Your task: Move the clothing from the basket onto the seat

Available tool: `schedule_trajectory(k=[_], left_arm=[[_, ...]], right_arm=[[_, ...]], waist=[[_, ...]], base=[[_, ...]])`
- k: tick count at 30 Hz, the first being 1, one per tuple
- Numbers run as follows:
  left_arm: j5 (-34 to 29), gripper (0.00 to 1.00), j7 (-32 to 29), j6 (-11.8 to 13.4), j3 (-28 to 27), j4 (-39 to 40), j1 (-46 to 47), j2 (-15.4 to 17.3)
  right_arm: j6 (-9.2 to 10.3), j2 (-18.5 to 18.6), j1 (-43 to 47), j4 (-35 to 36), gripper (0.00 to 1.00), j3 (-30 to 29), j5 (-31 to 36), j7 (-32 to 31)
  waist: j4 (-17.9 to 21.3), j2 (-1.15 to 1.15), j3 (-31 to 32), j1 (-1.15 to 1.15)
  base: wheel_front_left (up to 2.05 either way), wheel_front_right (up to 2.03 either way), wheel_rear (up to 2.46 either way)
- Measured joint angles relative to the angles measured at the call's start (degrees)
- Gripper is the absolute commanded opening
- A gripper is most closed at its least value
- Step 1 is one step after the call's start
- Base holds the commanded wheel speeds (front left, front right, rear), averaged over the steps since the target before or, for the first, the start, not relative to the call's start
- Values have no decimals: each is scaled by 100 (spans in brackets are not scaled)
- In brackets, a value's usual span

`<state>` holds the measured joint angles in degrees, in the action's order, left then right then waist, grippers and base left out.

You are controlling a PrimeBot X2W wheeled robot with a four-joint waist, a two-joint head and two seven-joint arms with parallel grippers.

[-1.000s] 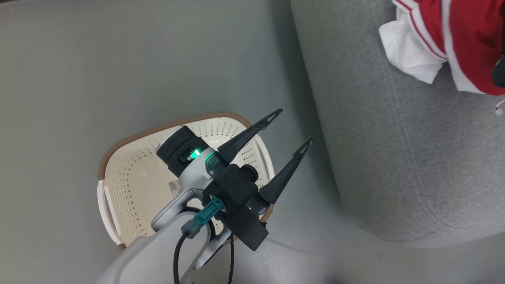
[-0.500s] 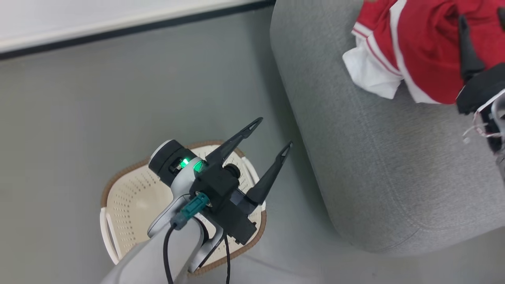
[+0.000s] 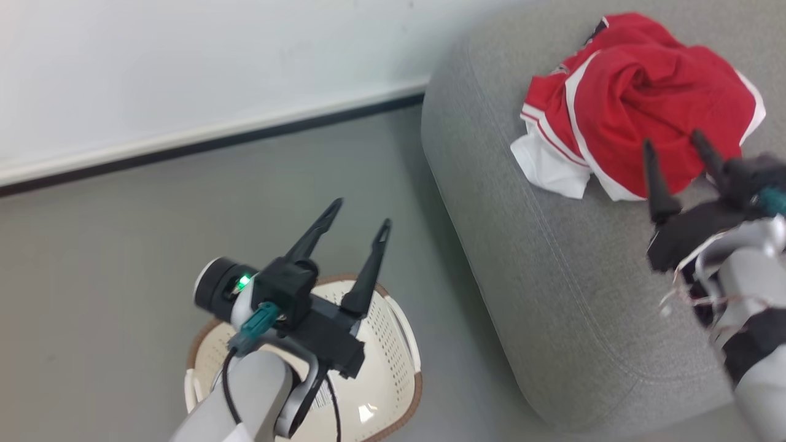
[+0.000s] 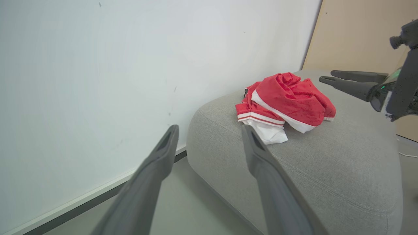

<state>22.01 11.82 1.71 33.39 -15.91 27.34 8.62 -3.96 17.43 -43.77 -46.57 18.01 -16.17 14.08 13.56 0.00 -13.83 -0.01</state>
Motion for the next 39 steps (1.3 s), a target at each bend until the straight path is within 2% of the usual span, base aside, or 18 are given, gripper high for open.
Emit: schedule_trajectory(k=[5, 11, 20, 26, 39], left_arm=[[138, 100, 97, 190, -253, -89, -341, 86], [271, 100, 148, 301, -552, -131, -765, 231], [404, 100, 210, 439, -1165, -9, -1684, 590], [500, 100, 246, 489, -1427, 162, -2180, 631], [524, 100, 248, 535, -2005, 564, -3196, 557]], right_arm=[[108, -258, 586, 267, 100, 1, -108, 19], [225, -477, 1076, 633, 100, 21, -155, 21], [571, -784, 1902, 1410, 100, 33, -154, 21], [751, -909, 2526, 1885, 100, 48, -146, 22], [910, -914, 3541, 2899, 100, -94, -125, 22]], waist=[[-148, 0, 331, 0], [-338, -1, 622, 0], [-639, -1, 1050, 0], [-775, 0, 1263, 1], [-952, -1, 1609, 1]], base=[[0, 0, 0], [0, 0, 0], [0, 0, 0], [0, 0, 0], [0, 0, 0]])
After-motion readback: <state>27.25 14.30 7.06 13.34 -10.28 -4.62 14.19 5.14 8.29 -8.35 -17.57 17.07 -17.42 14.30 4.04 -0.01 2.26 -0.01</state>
